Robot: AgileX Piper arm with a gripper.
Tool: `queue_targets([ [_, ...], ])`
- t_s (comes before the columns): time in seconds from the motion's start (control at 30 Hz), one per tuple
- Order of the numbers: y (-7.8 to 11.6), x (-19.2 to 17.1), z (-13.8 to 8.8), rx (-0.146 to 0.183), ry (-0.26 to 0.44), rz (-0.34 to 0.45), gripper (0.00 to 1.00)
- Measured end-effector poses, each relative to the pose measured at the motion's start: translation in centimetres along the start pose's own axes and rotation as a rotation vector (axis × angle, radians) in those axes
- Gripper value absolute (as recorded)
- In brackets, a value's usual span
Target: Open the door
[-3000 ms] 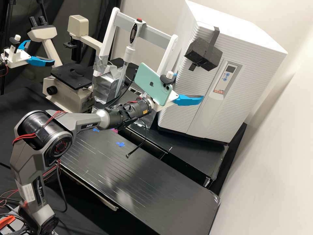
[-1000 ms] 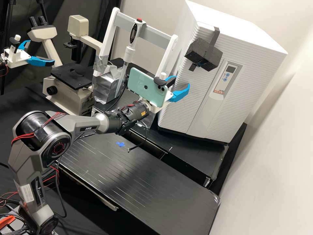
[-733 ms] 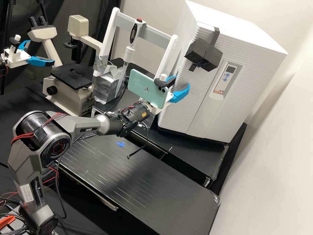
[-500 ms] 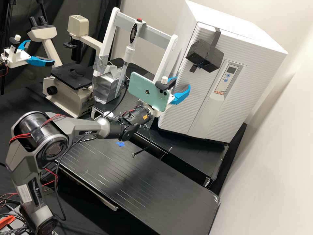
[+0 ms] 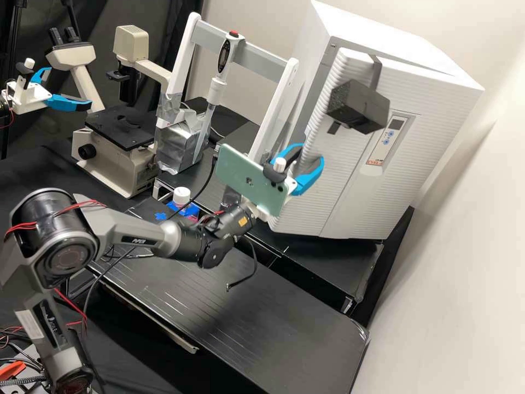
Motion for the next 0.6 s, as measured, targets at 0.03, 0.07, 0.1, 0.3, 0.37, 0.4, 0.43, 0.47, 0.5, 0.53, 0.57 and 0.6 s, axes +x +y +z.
queue_targets([
  [0.03,0.3,-0.4,0.2,0.01,0.001,0.015,0.0],
  [0.07,0.6,-0.8,0.5,0.015,-0.005,0.028,0.0],
  [0.1,0.9,-1.2,0.8,0.023,-0.008,0.045,0.0],
  [0.3,2.2,-2.8,2.6,0.043,-0.065,0.136,0.0],
  [0.37,2.7,-3.1,3.4,0.052,-0.087,0.18,0.0],
  [0.4,2.8,-3.2,3.8,0.058,-0.096,0.195,0.0],
  [0.43,3.0,-3.2,4.1,0.059,-0.105,0.209,0.0],
  [0.47,3.1,-3.2,4.3,0.06,-0.105,0.22,0.0],
  [0.5,3.1,-3.3,4.5,0.06,-0.108,0.228,0.0],
  [0.53,3.1,-3.3,4.6,0.059,-0.105,0.231,0.0],
  [0.57,3.0,-3.4,4.8,0.055,-0.105,0.233,0.0],
  [0.6,2.9,-3.4,4.9,0.044,-0.1,0.235,0.0],
])
